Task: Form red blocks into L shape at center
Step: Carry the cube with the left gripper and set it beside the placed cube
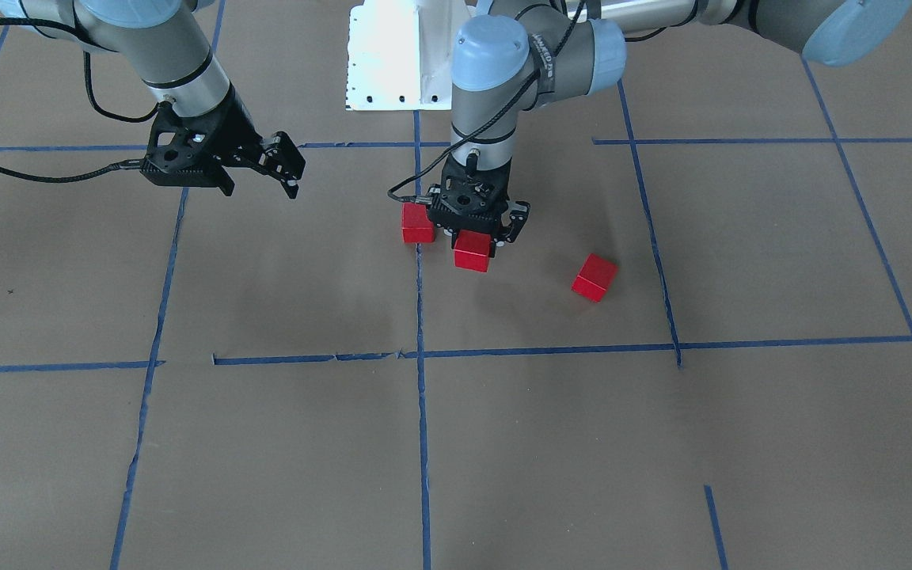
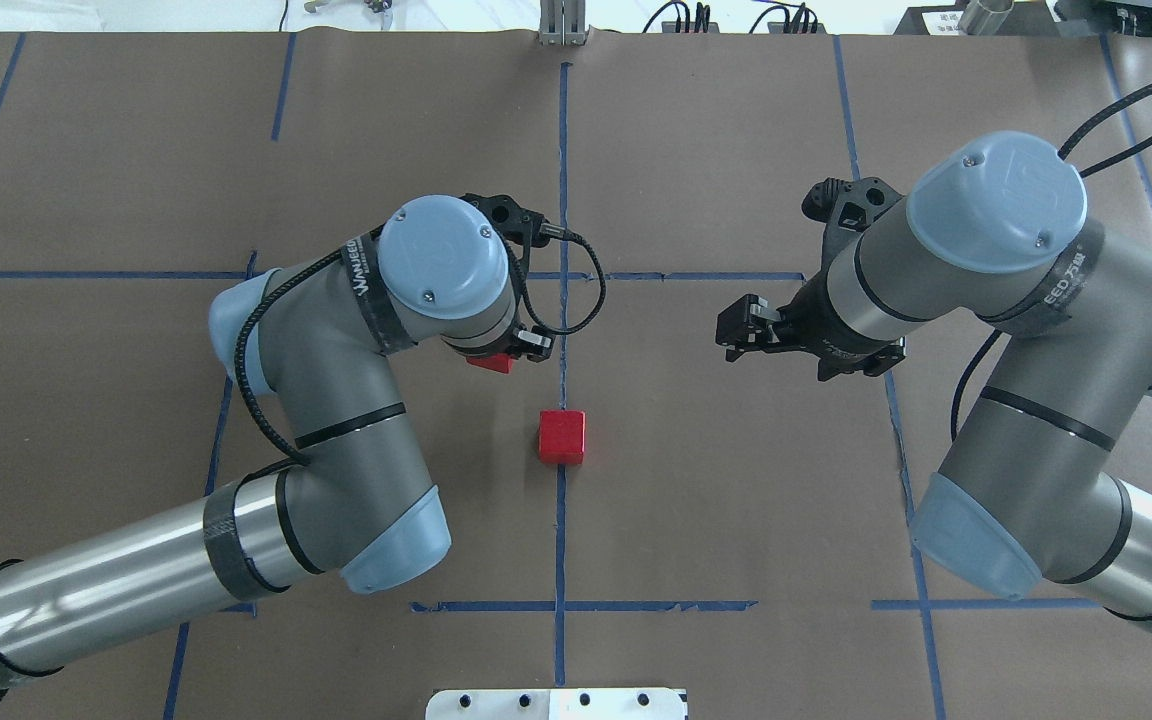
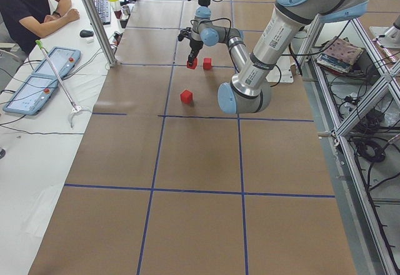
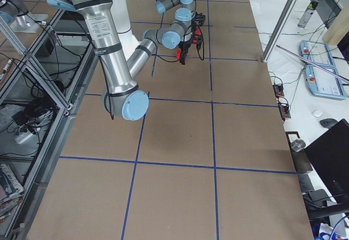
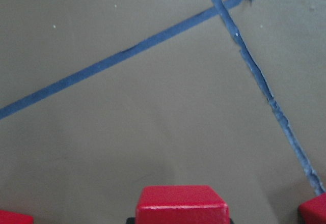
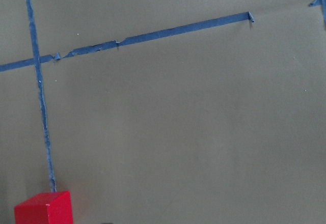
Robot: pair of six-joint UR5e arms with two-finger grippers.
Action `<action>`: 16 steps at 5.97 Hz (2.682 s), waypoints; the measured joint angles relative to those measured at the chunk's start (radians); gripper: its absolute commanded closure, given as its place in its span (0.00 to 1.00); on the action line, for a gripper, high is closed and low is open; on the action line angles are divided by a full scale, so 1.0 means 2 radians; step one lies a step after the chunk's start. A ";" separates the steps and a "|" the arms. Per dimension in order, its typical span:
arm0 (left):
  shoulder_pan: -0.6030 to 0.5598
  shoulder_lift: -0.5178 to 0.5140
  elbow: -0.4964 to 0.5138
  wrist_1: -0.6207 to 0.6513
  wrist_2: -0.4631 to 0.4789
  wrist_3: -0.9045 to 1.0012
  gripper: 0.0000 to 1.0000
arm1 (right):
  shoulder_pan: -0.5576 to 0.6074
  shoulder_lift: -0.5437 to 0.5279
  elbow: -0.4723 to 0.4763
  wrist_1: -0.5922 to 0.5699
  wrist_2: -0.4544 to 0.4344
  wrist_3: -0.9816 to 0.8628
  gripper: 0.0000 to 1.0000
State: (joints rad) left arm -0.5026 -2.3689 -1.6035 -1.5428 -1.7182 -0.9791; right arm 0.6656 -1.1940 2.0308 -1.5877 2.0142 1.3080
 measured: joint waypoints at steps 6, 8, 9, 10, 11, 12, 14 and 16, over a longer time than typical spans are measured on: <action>0.034 -0.036 0.079 -0.055 0.002 -0.100 0.87 | 0.005 -0.055 0.024 0.000 0.003 -0.001 0.00; 0.043 -0.035 0.079 -0.062 0.002 -0.114 0.84 | 0.004 -0.056 0.024 0.001 0.001 0.001 0.00; 0.045 -0.035 0.079 -0.063 0.002 -0.115 0.83 | 0.004 -0.056 0.024 0.000 0.001 0.002 0.00; 0.047 -0.035 0.079 -0.063 0.002 -0.115 0.83 | 0.003 -0.056 0.023 0.001 0.001 0.003 0.00; 0.047 -0.034 0.079 -0.063 0.002 -0.115 0.83 | 0.003 -0.055 0.024 0.001 0.001 0.004 0.00; 0.047 -0.033 0.079 -0.063 0.002 -0.115 0.80 | 0.003 -0.054 0.024 0.001 0.001 0.005 0.00; 0.048 -0.033 0.079 -0.063 0.002 -0.114 0.32 | 0.003 -0.052 0.024 0.001 0.001 0.005 0.00; 0.048 -0.032 0.079 -0.064 0.002 -0.112 0.08 | 0.003 -0.052 0.024 0.001 0.001 0.005 0.00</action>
State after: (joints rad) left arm -0.4065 -2.4335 -1.4450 -1.6701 -1.7149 -1.2029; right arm 0.6719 -1.2986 2.0791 -1.5864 2.0171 1.3184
